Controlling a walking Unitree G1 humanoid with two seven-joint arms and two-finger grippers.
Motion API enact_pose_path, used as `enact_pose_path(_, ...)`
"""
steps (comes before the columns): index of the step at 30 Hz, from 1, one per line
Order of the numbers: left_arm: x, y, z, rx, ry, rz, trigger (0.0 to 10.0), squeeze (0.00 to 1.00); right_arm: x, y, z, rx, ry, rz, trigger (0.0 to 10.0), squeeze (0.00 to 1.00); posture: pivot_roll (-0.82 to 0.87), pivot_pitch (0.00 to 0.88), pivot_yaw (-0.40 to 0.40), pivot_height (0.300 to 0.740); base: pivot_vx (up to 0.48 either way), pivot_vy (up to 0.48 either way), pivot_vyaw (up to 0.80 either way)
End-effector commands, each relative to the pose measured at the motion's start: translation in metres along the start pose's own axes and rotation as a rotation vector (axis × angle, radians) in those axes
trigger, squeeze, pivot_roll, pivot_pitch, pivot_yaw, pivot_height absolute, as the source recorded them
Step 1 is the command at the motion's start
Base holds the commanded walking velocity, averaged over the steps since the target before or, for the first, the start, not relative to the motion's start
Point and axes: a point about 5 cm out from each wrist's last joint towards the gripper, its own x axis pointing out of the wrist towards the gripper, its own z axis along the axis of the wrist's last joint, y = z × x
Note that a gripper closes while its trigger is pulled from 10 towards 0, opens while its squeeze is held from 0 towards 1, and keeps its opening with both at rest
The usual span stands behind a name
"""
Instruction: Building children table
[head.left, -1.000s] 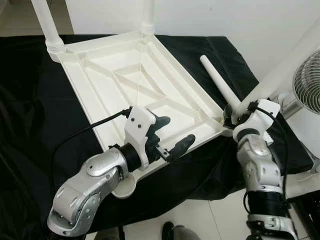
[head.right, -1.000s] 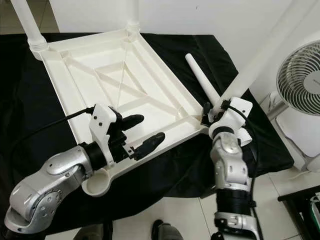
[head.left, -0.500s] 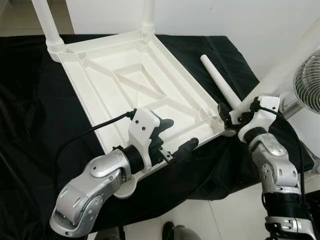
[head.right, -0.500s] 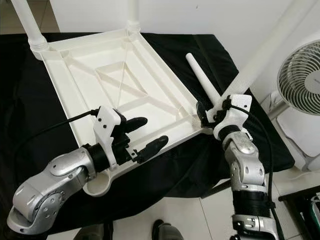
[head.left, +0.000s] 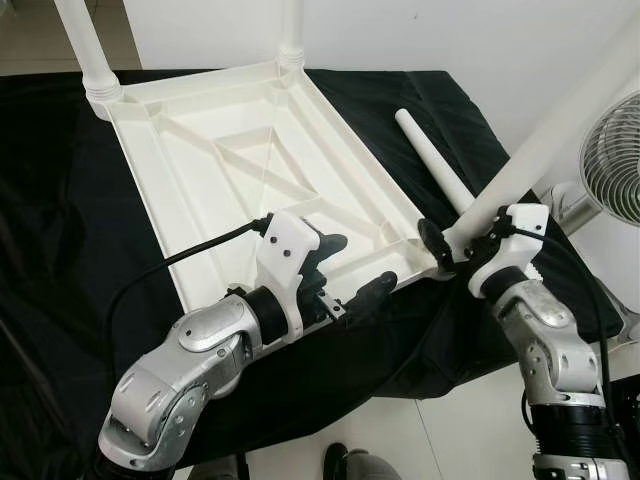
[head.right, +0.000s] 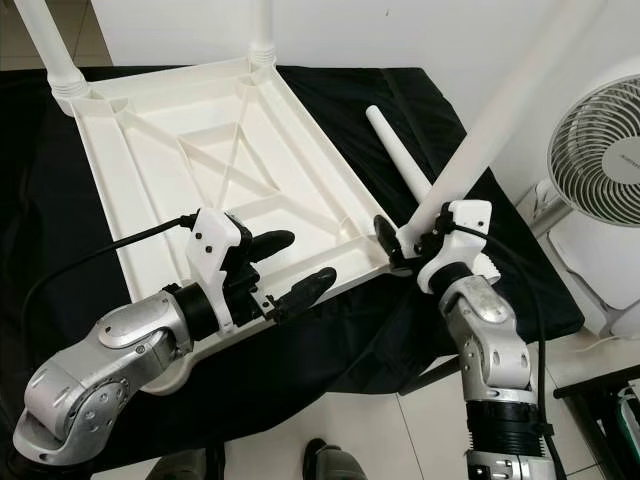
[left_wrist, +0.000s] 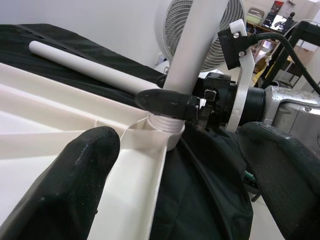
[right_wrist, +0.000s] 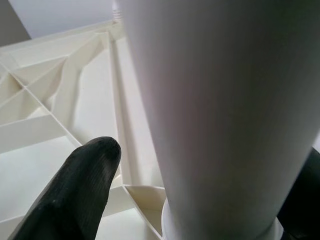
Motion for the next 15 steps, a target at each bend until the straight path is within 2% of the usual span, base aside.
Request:
enact_pose_path(1,0.001,-0.002,-0.001,-0.01,0.005,-0.017,10.0,0.0,0.002,0.022,-0.014,0.054,0.048,0.099,10.0,0.0,0.05,0.212,-0.063,0.74,0.0,0.0,0.0)
enact_pose_path(5,0.0,-0.002,-0.002,-0.011,0.01,-0.021,10.0,0.0,0.001,0.028,-0.015,0.07,0.051,0.131,10.0,0.0,0.05,0.206,-0.066,0.74,0.0,0.0,0.0)
enact_pose_path(12,-0.001,0.0,-0.005,-0.008,0.024,-0.025,10.0,0.0,-0.004,0.028,-0.014,0.047,0.063,0.175,10.0,0.0,0.04,0.201,-0.069,0.74,0.0,0.0,0.0)
enact_pose_path(15,0.0,0.002,-0.009,-0.012,0.037,-0.024,10.0,0.0,-0.007,0.018,-0.011,0.008,0.053,0.178,10.0,0.0,0.04,0.197,-0.068,0.74,0.0,0.0,0.0)
